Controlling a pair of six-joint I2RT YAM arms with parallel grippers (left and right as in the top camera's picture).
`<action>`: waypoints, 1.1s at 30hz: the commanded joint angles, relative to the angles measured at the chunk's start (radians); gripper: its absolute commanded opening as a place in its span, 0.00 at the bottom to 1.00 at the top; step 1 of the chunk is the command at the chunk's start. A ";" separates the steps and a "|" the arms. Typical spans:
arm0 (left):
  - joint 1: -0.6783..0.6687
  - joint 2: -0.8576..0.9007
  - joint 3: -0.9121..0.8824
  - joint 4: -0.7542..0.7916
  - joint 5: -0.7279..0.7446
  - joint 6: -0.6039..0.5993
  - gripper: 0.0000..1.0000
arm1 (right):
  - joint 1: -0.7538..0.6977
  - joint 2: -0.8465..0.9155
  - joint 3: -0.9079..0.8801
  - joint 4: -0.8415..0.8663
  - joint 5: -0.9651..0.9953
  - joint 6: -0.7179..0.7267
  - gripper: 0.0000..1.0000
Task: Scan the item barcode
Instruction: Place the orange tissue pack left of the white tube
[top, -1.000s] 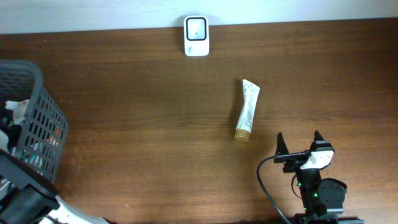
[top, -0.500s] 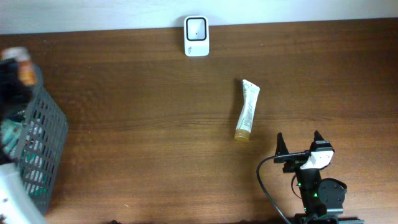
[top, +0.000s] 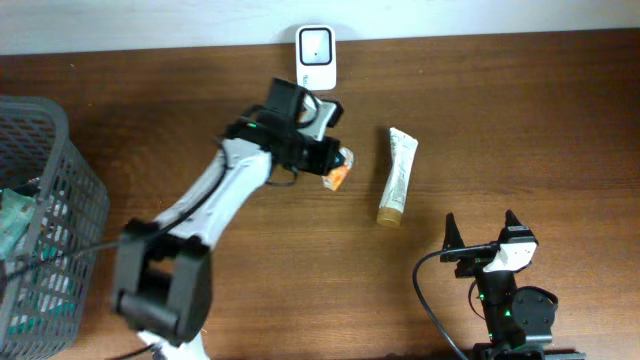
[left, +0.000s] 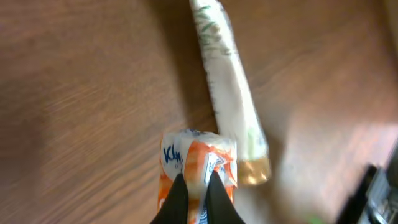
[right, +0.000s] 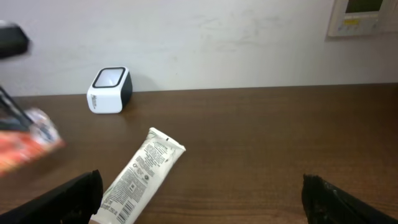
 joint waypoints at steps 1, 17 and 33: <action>-0.065 0.070 -0.005 0.075 -0.122 -0.175 0.00 | 0.005 -0.007 -0.005 -0.004 0.002 -0.007 0.98; -0.047 -0.050 0.060 0.148 -0.162 -0.267 0.99 | 0.005 -0.007 -0.005 -0.004 0.002 -0.007 0.98; 0.987 -0.525 0.325 -0.460 -0.526 -0.100 0.89 | 0.005 -0.007 -0.005 -0.004 0.002 -0.007 0.98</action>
